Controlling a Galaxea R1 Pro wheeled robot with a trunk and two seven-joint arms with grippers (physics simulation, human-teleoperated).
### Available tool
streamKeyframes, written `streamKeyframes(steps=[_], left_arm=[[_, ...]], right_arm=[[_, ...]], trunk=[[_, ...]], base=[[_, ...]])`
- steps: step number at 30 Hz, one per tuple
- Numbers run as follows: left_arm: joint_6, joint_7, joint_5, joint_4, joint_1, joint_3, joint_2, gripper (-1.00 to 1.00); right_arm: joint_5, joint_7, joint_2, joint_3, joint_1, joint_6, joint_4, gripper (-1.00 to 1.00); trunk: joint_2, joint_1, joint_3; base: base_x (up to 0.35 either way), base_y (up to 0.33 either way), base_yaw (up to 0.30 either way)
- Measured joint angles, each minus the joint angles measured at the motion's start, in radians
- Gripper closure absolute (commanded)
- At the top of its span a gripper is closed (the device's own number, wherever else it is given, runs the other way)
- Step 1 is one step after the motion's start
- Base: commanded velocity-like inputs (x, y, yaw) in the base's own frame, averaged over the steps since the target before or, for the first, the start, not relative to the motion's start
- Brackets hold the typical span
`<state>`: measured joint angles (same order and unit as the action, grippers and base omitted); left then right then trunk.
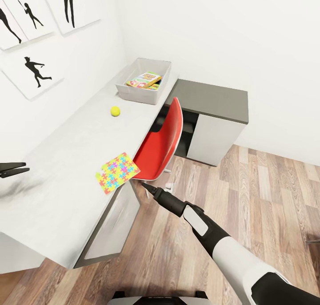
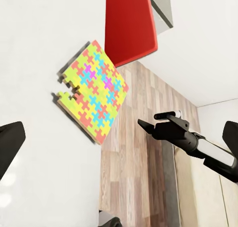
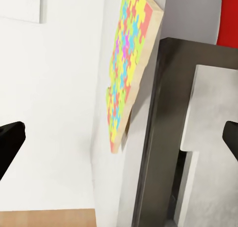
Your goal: Put all the toys in the child's room - the three board games (two on the bed and one on the table), the two jigsaw puzzles on the table, and the tennis ball on the table - inside the toy box on the table in the child's room.
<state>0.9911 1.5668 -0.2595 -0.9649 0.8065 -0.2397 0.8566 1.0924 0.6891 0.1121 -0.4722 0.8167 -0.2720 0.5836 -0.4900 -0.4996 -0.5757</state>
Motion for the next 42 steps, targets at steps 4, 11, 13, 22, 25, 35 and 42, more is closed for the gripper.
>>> streamKeyframes(steps=[4, 11, 13, 22, 25, 35, 42], left_arm=[[0.000, 0.000, 0.000, 0.000, 0.000, 0.000, 0.001, -1.00], [0.000, 0.000, -0.001, 0.000, 0.000, 0.001, 0.006, -1.00], [0.000, 0.000, -0.001, 0.000, 0.000, 0.001, 0.007, -1.00], [0.000, 0.000, -0.001, 0.000, 0.000, 0.001, 0.008, -1.00], [0.000, 0.000, -0.001, 0.000, 0.000, 0.001, 0.008, -1.00], [0.000, 0.000, -0.001, 0.000, 0.000, 0.000, 0.008, -1.00], [0.000, 0.000, -0.001, 0.000, 0.000, 0.000, 0.008, -1.00]], right_arm=[[-0.001, 0.000, 0.001, 0.000, 0.000, 0.000, 0.000, -1.00], [-0.001, 0.000, 0.003, 0.000, 0.000, 0.000, 0.000, -1.00], [-0.002, 0.000, 0.003, 0.000, 0.000, 0.000, 0.000, -1.00], [-0.003, 0.000, 0.003, 0.000, 0.000, 0.000, 0.000, -1.00], [-0.002, 0.000, 0.003, 0.000, 0.000, 0.000, 0.000, -1.00], [-0.002, 0.000, 0.003, 0.000, 0.000, 0.000, 0.000, -1.00], [-0.001, 0.000, 0.002, 0.001, 0.000, 0.034, -0.001, -1.00]], trunk=[[0.000, 0.000, 0.000], [0.000, 0.000, 0.000], [0.000, 0.000, 0.000], [0.000, 0.000, 0.000], [0.000, 0.000, 0.000], [0.000, 0.000, 0.000], [0.000, 0.000, 0.000]], base=[[0.004, 0.007, 0.000], [0.010, 0.008, 0.000], [0.132, 0.098, 0.000], [0.058, 0.042, 0.000], [0.014, 0.062, 0.000], [0.016, 0.049, 0.000], [0.001, 0.003, 0.000]])
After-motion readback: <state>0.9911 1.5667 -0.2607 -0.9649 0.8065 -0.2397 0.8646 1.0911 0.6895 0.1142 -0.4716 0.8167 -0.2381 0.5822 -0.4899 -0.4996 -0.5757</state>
